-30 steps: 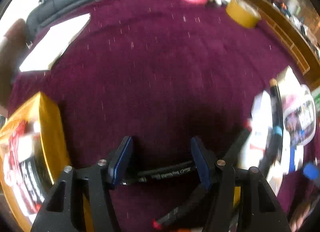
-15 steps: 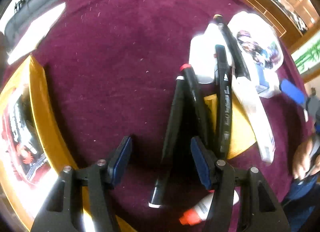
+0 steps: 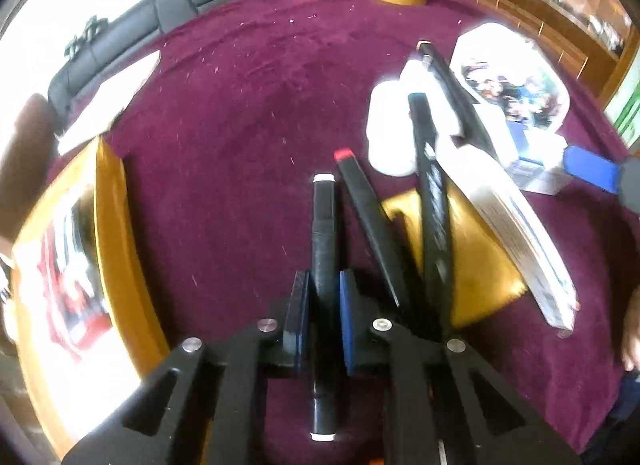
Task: Organize objects
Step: 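Grasp a black marker with the left gripper while the right grasps the white medicine box, then carry the black marker and white medicine box over the tray, then lower the marker and medicine box into the tray and open both grippers, then grasp the white orange-capped glue bottle with the left gripper while the right grasps the blue barcode box, then carry the glue bottle and blue box into the tray and release both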
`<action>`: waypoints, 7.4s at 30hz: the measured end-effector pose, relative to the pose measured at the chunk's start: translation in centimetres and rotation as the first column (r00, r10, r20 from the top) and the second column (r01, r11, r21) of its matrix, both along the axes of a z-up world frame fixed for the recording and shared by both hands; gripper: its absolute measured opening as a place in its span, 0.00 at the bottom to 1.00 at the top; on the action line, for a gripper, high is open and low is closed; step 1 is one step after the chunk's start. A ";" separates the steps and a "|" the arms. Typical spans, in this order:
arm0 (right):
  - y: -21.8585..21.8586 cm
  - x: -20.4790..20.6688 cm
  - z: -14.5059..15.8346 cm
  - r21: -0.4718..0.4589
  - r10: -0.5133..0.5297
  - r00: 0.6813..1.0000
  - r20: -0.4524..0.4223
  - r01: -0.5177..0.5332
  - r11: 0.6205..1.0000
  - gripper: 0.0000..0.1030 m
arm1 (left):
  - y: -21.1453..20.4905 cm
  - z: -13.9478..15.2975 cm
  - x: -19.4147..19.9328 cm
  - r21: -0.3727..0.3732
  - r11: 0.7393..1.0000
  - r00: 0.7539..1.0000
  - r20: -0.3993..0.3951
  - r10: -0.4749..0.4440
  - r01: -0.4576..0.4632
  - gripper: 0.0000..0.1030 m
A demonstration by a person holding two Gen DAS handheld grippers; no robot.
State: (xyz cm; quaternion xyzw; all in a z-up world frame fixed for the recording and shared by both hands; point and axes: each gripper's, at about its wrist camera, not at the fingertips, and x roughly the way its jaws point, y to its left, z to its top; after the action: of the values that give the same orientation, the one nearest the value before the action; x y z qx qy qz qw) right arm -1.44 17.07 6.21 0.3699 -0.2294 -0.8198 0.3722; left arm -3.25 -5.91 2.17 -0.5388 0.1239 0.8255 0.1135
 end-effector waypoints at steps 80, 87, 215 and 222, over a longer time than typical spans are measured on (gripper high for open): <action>-36.1 3.2 -0.9 0.305 0.437 0.875 0.207 -0.482 0.821 0.29 | -32.4 2.2 5.2 0.422 0.742 0.810 -0.030 0.585 -0.520 0.12; -38.4 2.9 -2.4 0.321 0.417 0.871 0.260 -0.485 0.813 0.29 | -33.2 2.1 4.1 0.396 0.754 0.815 -0.024 0.578 -0.523 0.12; -5.7 -3.3 -2.2 0.638 0.189 0.982 -0.012 -0.139 0.757 0.36 | 1.9 0.3 7.3 0.129 0.976 0.981 -0.112 -0.161 0.175 0.22; -3.2 1.6 -1.8 0.539 0.063 0.998 -0.011 -0.047 0.841 0.30 | 0.4 0.7 8.5 0.198 0.973 0.989 -0.105 -0.101 0.121 0.22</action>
State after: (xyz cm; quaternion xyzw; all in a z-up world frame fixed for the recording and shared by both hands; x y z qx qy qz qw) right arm 0.14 13.84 4.45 0.4545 0.0259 -0.8452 0.2799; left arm 5.21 -5.47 2.88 -0.4772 0.0738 0.8506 0.2081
